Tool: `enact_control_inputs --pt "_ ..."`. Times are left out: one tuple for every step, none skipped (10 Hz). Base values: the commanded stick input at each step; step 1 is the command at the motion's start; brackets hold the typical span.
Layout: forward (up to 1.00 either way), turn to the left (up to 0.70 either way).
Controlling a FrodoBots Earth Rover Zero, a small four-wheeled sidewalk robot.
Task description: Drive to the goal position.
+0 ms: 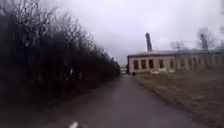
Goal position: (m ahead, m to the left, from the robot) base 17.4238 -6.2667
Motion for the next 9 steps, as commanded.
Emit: enact_control_inputs --pt "1.00 0.00" --pt "1.00 0.00" --pt "1.00 0.00" --pt "1.00 0.00" --pt "1.00 0.00" --pt "1.00 0.00" --pt "1.00 0.00" --pt "1.00 0.00" --pt "1.00 0.00"
